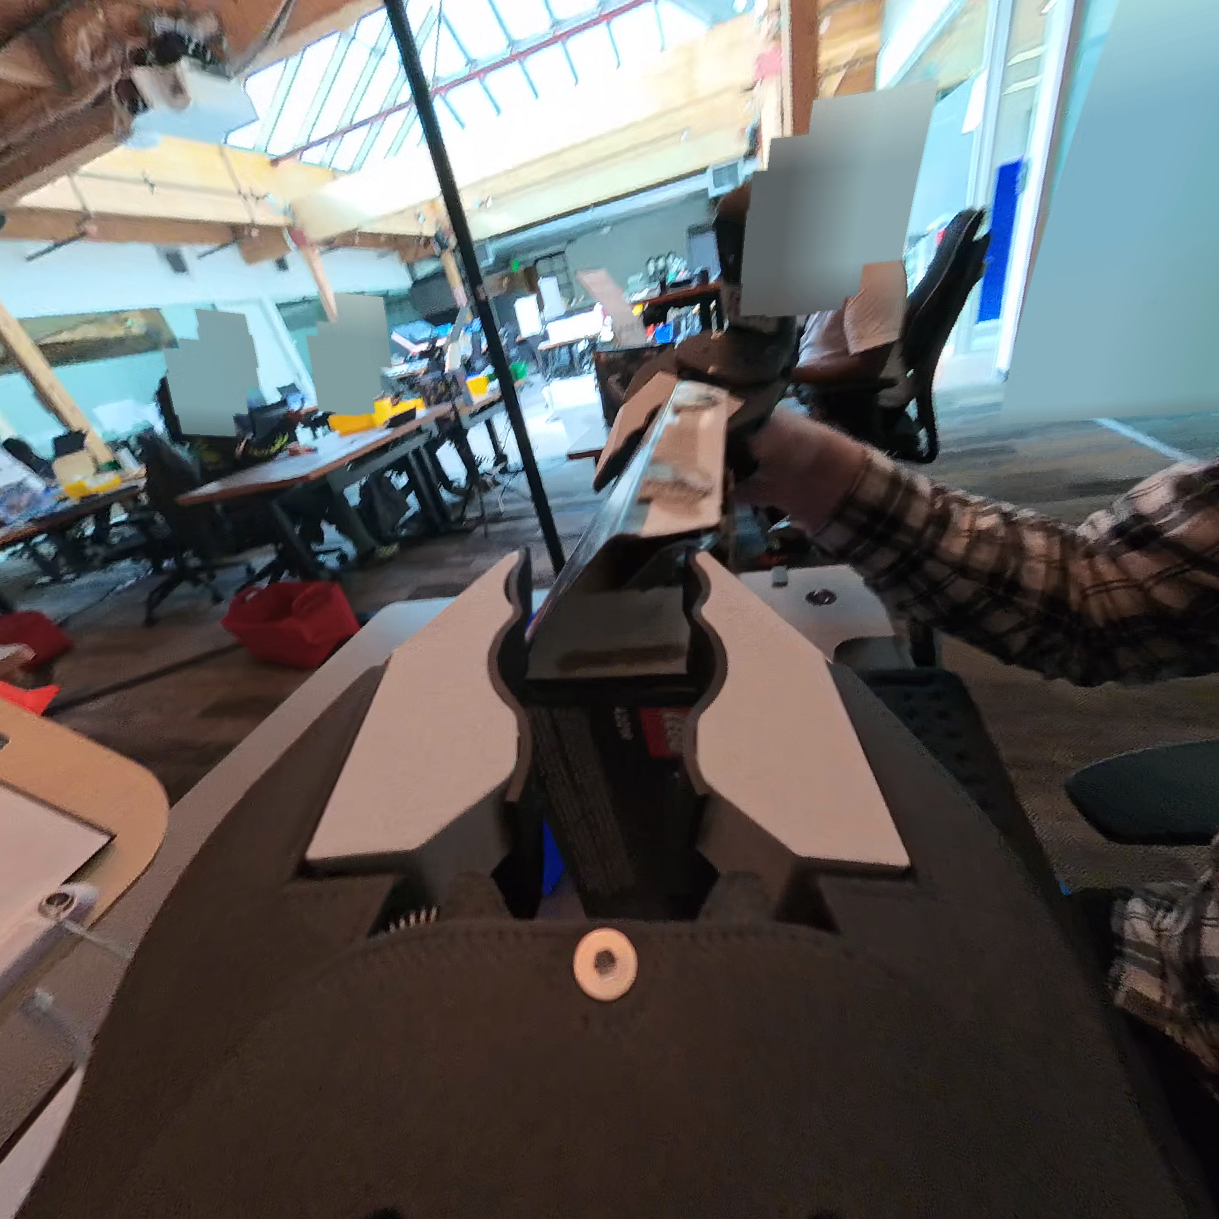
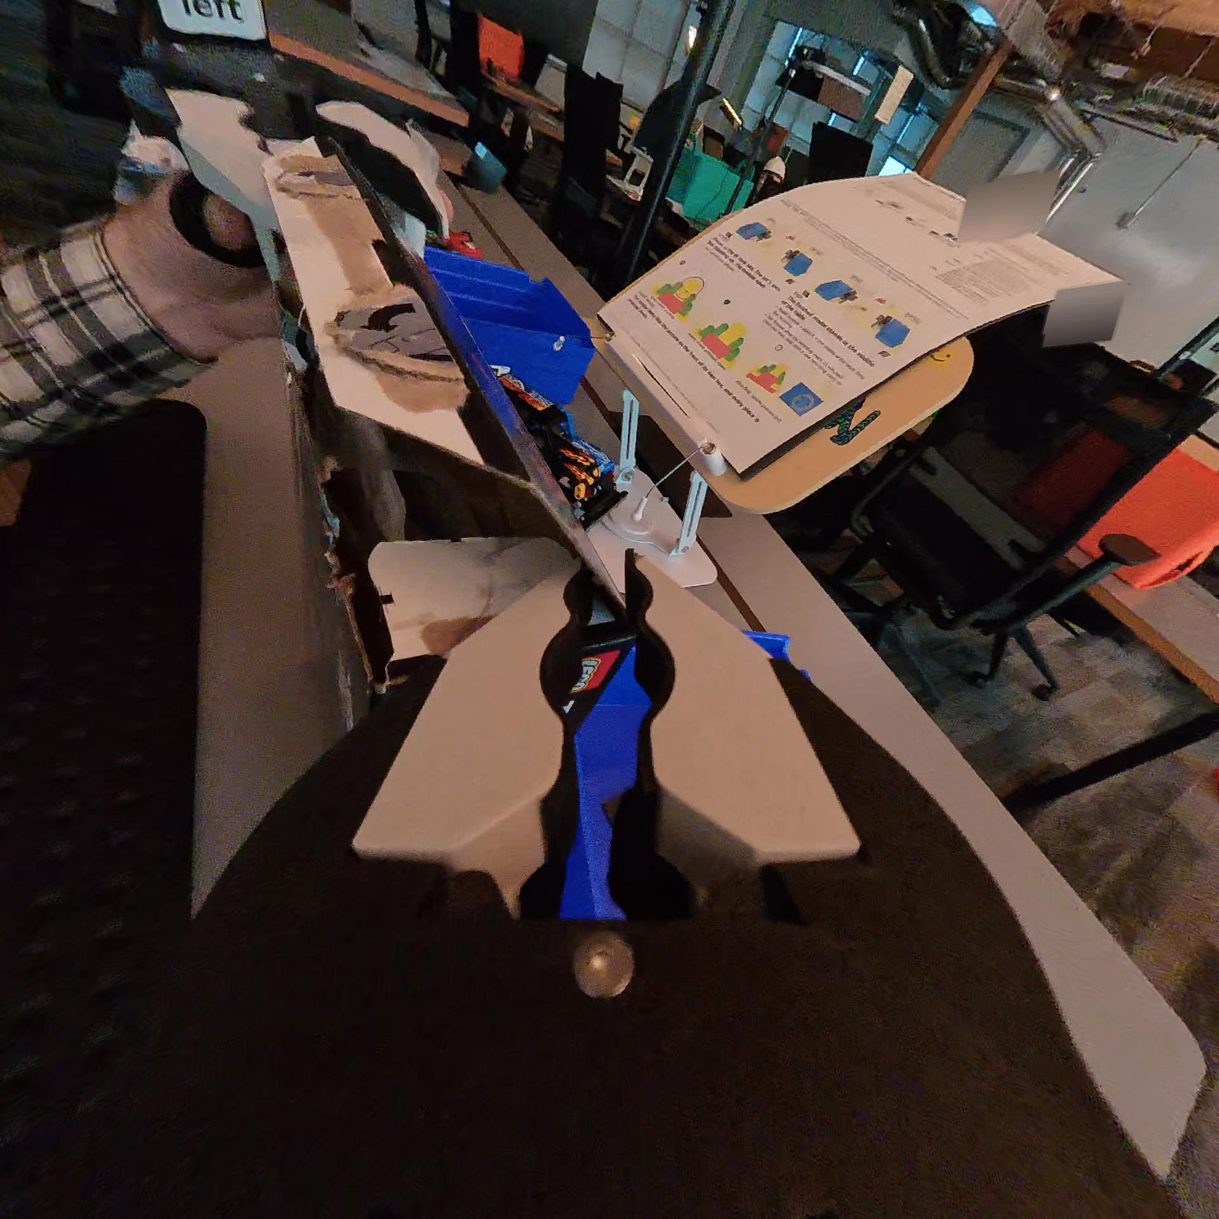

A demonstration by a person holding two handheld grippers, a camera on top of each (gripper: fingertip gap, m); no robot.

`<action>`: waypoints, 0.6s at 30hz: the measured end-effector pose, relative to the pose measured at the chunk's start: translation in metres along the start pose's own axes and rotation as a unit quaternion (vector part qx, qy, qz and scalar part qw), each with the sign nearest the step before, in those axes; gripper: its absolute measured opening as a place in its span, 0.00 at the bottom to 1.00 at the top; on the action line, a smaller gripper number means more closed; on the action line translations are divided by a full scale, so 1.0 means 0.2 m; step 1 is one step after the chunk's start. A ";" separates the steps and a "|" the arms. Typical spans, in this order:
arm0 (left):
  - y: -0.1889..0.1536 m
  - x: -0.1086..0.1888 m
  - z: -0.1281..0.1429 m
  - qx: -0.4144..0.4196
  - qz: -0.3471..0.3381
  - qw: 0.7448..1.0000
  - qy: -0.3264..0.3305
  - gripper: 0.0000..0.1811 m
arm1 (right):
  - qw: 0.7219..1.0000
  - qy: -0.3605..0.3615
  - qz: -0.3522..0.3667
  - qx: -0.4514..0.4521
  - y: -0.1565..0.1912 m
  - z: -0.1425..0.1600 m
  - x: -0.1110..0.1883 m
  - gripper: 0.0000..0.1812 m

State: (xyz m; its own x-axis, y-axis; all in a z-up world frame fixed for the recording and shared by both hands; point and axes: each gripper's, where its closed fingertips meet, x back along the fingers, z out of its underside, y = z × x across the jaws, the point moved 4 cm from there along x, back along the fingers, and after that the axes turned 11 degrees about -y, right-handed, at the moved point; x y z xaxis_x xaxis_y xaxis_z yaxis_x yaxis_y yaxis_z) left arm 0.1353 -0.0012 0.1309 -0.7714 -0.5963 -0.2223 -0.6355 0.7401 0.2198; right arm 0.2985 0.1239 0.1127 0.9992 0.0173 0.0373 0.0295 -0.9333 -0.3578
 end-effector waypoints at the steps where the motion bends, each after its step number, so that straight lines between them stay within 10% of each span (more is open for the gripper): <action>1: -0.01 0.01 -0.04 0.002 0.007 1.000 -0.013 0.27 | 1.000 0.004 0.001 0.007 0.01 0.00 0.00 0.03; 18: -0.05 -0.05 0.02 -0.013 0.032 0.993 0.117 0.13 | 0.987 -0.100 -0.124 -0.031 0.17 -0.21 0.12 0.23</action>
State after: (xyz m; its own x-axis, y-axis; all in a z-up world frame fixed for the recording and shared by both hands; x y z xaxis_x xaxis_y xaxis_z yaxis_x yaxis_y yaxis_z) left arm 0.1490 -0.0005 0.1263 -0.7956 -0.6056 0.0186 -0.5826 0.7730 0.2511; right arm 0.3214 0.0771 0.1411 0.9472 0.3127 -0.0705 0.2783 -0.9114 -0.3033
